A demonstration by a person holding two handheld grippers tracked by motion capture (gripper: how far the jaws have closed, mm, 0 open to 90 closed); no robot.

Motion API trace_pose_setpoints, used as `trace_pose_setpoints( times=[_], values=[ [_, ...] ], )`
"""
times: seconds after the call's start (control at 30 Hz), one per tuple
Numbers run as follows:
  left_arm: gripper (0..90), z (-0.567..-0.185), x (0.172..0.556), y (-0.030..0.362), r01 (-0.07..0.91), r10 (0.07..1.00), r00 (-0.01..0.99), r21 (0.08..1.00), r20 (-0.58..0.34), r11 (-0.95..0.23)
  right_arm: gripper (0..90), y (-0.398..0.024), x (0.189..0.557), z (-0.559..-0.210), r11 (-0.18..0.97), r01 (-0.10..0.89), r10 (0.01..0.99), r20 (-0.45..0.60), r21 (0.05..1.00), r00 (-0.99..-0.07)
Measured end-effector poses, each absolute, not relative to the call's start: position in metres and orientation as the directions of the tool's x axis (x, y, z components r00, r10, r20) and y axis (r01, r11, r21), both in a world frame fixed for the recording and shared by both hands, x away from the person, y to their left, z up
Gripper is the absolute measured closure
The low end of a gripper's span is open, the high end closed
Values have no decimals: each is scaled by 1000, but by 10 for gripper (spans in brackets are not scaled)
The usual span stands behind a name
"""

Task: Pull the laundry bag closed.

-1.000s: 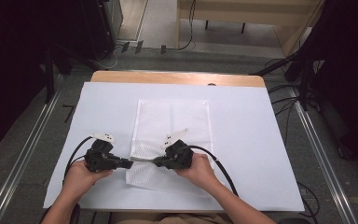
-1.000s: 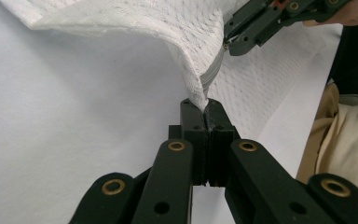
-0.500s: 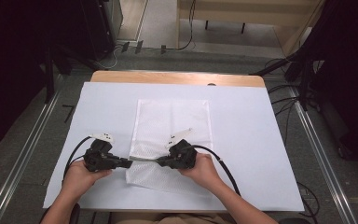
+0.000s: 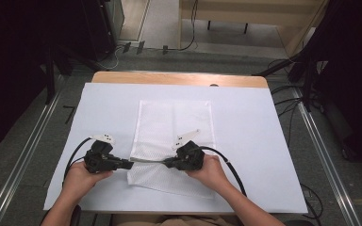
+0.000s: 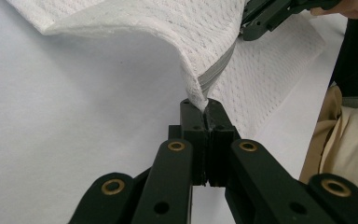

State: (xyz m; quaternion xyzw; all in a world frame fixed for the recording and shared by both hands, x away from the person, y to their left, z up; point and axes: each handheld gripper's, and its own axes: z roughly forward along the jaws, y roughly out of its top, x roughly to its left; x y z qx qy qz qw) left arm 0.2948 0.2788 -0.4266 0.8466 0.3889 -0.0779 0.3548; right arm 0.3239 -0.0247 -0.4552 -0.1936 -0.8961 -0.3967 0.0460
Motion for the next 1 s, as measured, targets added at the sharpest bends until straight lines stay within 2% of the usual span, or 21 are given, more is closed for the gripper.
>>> trace_pose_setpoints(
  times=[1.0],
  values=[
    [899,-427,295,282,711,604,686,549,-406,-440,883,-56,323,-453,633,399,345,220,664,-912]
  ],
)
